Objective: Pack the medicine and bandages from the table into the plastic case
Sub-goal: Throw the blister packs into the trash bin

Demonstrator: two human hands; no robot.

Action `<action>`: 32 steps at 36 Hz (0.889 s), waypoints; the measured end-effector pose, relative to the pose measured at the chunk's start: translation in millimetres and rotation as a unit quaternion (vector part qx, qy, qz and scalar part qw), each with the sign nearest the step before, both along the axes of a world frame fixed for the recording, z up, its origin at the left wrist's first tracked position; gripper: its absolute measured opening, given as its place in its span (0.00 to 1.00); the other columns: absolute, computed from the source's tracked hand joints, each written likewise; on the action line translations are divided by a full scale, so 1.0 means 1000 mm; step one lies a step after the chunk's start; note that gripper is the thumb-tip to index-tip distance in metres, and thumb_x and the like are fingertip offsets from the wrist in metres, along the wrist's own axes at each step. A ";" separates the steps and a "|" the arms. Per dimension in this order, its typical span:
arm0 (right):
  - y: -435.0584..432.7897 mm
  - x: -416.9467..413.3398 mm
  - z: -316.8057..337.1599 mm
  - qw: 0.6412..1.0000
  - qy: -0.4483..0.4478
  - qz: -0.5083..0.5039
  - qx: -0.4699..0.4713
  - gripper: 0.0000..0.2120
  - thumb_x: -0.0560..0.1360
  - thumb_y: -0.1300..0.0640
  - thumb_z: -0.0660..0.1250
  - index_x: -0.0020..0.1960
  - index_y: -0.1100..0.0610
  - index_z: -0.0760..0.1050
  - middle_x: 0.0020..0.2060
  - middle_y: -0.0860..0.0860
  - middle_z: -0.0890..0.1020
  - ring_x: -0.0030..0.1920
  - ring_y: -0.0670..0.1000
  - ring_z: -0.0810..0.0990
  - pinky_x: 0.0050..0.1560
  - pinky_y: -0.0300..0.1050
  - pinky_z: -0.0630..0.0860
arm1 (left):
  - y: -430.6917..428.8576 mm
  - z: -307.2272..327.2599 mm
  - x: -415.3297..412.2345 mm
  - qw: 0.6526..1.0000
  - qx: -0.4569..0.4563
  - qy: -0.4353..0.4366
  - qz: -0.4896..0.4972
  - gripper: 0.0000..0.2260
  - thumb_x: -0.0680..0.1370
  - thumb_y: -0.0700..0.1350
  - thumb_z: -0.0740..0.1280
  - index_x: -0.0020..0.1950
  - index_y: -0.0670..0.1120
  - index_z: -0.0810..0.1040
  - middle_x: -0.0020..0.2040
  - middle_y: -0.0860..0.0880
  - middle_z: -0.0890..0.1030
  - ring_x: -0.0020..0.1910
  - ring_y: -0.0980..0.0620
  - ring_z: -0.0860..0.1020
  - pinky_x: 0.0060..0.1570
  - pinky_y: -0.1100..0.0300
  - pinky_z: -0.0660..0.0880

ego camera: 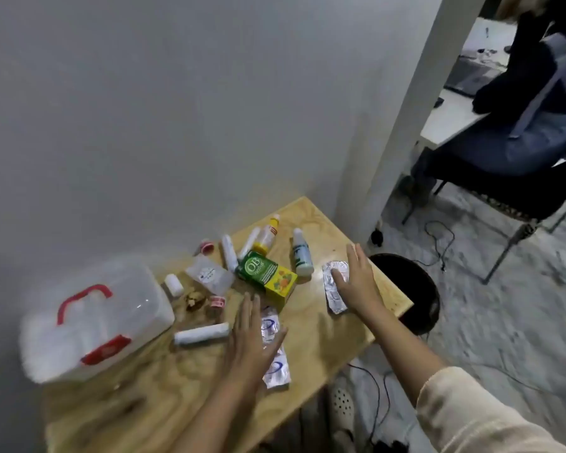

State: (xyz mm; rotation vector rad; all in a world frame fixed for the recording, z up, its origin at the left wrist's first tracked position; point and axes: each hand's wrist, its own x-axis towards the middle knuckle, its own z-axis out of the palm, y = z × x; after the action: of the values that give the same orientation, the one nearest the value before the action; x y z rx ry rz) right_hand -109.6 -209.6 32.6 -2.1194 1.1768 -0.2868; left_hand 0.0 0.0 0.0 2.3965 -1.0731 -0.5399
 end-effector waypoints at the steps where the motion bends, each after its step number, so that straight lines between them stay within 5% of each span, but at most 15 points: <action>1: 0.002 -0.001 -0.006 1.000 0.018 -0.002 0.011 0.32 0.78 0.52 0.60 0.76 0.57 0.48 0.77 0.56 0.50 0.76 0.54 0.49 0.73 0.48 0.53 | 0.002 -0.006 -0.003 1.000 0.011 0.022 0.012 0.55 0.60 0.80 0.33 0.78 0.46 0.48 0.79 0.47 0.49 0.77 0.52 0.46 0.72 0.61 0.45; 7: 0.011 -0.003 -0.046 0.995 0.092 -0.006 0.036 0.33 0.79 0.50 0.59 0.76 0.55 0.45 0.76 0.59 0.44 0.76 0.57 0.44 0.74 0.50 0.49 | 0.011 -0.029 -0.024 0.997 0.037 0.010 0.063 0.50 0.64 0.74 0.49 0.78 0.44 0.49 0.78 0.42 0.49 0.78 0.44 0.47 0.73 0.56 0.44; 11: 0.013 -0.003 -0.064 0.993 0.118 -0.016 0.028 0.33 0.78 0.48 0.58 0.76 0.55 0.44 0.77 0.58 0.44 0.76 0.56 0.42 0.75 0.50 0.46 | 0.013 -0.040 -0.026 0.997 0.047 0.013 0.059 0.50 0.65 0.73 0.55 0.78 0.46 0.44 0.79 0.47 0.44 0.77 0.50 0.42 0.71 0.61 0.39; 15: 0.018 -0.004 -0.072 0.995 0.092 -0.032 0.011 0.32 0.78 0.50 0.59 0.76 0.56 0.48 0.77 0.57 0.47 0.77 0.56 0.45 0.75 0.49 0.47 | 0.012 -0.045 -0.028 0.997 0.019 0.034 0.059 0.46 0.66 0.70 0.53 0.77 0.46 0.52 0.78 0.49 0.52 0.75 0.57 0.47 0.70 0.66 0.37; 21: 0.023 -0.004 -0.070 0.997 0.053 -0.055 -0.034 0.32 0.74 0.53 0.66 0.73 0.58 0.58 0.71 0.59 0.63 0.70 0.60 0.61 0.69 0.52 0.61 | 0.008 -0.045 -0.028 0.994 -0.034 0.065 0.079 0.36 0.69 0.57 0.70 0.73 0.44 0.65 0.73 0.44 0.66 0.72 0.45 0.62 0.70 0.57 0.56; 26: 0.023 -0.004 -0.067 0.998 -0.011 -0.057 -0.003 0.32 0.71 0.58 0.69 0.72 0.59 0.61 0.68 0.58 0.65 0.67 0.57 0.66 0.65 0.48 0.66 | 0.002 -0.042 -0.026 0.987 -0.063 0.115 0.095 0.32 0.68 0.43 0.77 0.70 0.43 0.70 0.68 0.44 0.67 0.67 0.48 0.65 0.59 0.71 0.55; 32: 0.028 -0.010 -0.067 0.996 -0.047 -0.072 0.026 0.34 0.70 0.59 0.71 0.72 0.58 0.60 0.65 0.56 0.67 0.64 0.53 0.69 0.56 0.34 0.62 | -0.002 -0.041 -0.018 0.973 -0.087 0.184 0.104 0.33 0.65 0.38 0.77 0.69 0.45 0.70 0.59 0.49 0.69 0.59 0.52 0.71 0.52 0.73 0.63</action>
State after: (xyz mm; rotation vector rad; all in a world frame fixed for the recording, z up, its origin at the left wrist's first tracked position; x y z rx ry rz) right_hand -119.2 -181.8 -34.3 -1.9581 1.2697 -0.4108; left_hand -18.1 -1.5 -41.1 2.1139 -0.6699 -0.7460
